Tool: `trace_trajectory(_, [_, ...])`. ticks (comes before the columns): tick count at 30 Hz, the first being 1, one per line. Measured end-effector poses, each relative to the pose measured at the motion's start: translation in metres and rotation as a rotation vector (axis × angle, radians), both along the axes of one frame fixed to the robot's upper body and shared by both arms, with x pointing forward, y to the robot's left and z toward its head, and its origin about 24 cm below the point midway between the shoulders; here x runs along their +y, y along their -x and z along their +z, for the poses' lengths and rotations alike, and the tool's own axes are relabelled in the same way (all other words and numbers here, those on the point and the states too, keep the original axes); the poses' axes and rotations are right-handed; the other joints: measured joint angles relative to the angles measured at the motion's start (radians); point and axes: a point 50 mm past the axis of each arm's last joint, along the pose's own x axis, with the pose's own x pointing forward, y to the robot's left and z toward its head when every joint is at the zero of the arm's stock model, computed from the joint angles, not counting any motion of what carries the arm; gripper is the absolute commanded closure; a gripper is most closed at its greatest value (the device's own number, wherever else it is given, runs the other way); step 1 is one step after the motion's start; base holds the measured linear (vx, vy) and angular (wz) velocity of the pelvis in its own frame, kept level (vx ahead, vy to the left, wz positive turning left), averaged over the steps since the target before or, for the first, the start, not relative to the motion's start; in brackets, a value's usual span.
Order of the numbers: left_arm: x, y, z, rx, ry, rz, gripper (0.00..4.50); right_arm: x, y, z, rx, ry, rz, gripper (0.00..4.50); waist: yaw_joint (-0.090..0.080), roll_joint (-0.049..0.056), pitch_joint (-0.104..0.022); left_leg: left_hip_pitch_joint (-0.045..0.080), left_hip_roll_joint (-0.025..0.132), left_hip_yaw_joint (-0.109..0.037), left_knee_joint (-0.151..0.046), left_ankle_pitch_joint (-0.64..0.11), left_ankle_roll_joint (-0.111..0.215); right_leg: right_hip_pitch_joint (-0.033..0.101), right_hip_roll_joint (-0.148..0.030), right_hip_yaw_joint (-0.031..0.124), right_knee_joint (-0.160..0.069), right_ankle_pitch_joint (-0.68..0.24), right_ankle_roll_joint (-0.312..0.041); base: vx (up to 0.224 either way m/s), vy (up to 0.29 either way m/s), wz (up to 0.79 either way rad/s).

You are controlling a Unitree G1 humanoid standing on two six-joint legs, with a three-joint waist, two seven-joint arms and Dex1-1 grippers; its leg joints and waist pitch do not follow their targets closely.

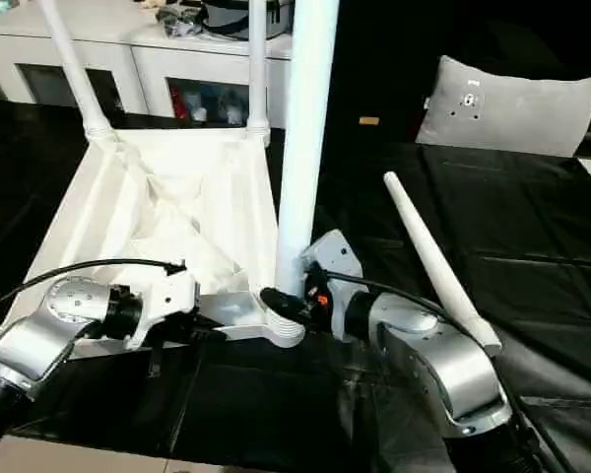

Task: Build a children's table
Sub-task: Insert table leg to table base

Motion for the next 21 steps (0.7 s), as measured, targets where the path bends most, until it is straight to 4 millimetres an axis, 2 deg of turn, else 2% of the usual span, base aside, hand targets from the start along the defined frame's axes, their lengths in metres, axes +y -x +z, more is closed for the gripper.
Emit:
trace_trajectory(4, [-0.0030,0.0010,-0.0006,0.017,0.035,0.007,3.83,-0.0017,-0.0014,-0.0017,-0.003,-0.015,-0.024,2.61,0.002,-0.006,-0.002,-0.001,0.000,0.000,0.000,0.000,0.000,0.000,0.000,0.000,-0.001,0.000,0.000,0.000,0.000,0.00])
trace_trajectory(5, [-0.0030,0.0008,-0.0007,0.014,0.035,0.010,3.56,-0.0019,-0.0012,-0.0020,-0.003,-0.015,-0.026,2.61,0.002,-0.007,-0.003,-0.001,0.000,0.000,0.000,0.000,0.000,0.000,0.000,0.000,-0.001,0.000,0.000,0.000,0.000,0.00])
trace_trajectory(8, [-0.0034,0.0007,-0.0010,0.012,0.037,0.014,3.55,-0.0019,-0.0008,-0.0026,-0.004,-0.018,-0.028,2.61,0.002,-0.008,-0.003,-0.001,0.000,0.000,0.000,0.000,0.000,0.000,0.000,0.000,-0.001,0.000,0.000,0.000,0.000,0.00])
trace_trajectory(9, [-0.0040,0.0006,-0.0012,0.010,0.037,0.016,3.92,-0.0017,-0.0004,-0.0030,-0.002,-0.021,-0.029,2.61,0.002,-0.008,-0.003,-0.001,0.000,0.000,0.000,0.000,0.000,0.000,0.000,0.000,-0.001,0.000,0.000,0.000,0.000,0.00])
trace_trajectory(11, [-0.0039,0.0004,-0.0014,0.007,0.031,0.017,3.83,-0.0013,0.0000,-0.0034,-0.003,-0.024,-0.028,2.61,0.002,-0.008,-0.003,-0.001,0.000,0.000,0.000,0.000,0.000,0.000,0.000,0.000,-0.001,0.000,0.000,0.000,0.000,0.00])
trace_trajectory(14, [-0.0035,0.0001,-0.0018,0.000,0.016,0.017,4.27,-0.0011,0.0002,-0.0034,-0.007,-0.026,-0.027,2.61,0.002,-0.008,-0.003,0.000,0.000,0.000,0.000,0.000,0.000,0.000,0.000,0.000,-0.001,0.000,0.000,0.000,0.000,0.00])
trace_trajectory(17, [-0.0035,-0.0007,-0.0020,-0.013,0.003,0.011,4.25,-0.0008,0.0004,-0.0036,-0.007,-0.026,-0.025,2.61,0.002,-0.008,-0.003,0.000,0.000,0.000,0.000,0.000,0.000,0.001,-0.001,0.000,-0.001,0.000,0.000,0.000,0.000,0.00])
trace_trajectory(21, [-0.0037,-0.0010,-0.0022,-0.021,-0.003,0.005,4.50,-0.0006,0.0008,-0.0039,-0.009,-0.024,-0.023,2.61,0.002,-0.009,-0.004,0.000,0.000,0.000,0.000,0.000,0.000,0.001,-0.001,0.000,-0.001,0.000,0.000,0.000,0.000,0.00])
